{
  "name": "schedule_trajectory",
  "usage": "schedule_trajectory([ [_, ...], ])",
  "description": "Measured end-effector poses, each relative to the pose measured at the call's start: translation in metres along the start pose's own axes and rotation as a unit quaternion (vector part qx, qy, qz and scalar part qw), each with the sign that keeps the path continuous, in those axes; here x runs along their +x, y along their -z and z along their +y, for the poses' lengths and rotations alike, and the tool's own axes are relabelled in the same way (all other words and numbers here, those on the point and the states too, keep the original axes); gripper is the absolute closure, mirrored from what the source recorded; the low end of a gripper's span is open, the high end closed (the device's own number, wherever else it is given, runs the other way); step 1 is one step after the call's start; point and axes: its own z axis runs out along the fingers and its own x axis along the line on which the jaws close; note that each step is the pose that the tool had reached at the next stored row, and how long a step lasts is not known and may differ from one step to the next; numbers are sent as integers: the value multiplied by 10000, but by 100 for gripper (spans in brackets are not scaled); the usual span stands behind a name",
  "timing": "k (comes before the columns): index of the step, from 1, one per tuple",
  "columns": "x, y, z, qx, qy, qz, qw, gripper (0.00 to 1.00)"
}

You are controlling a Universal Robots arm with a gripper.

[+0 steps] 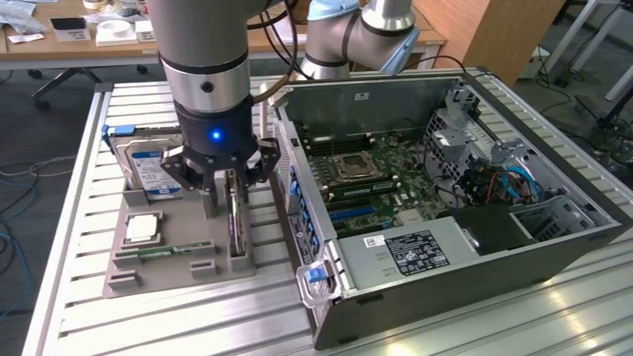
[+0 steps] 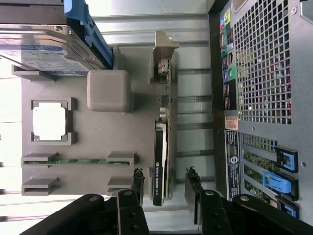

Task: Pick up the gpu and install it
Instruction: 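Pick up the gpu and move the gpu toward the slot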

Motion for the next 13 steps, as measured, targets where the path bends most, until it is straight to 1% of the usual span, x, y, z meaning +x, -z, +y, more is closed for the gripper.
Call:
schedule_trajectory([
  [2,1,-16,-1,1,0,0,10000,53],
  [13,1,-27,-1,-1,0,0,10000,53],
])
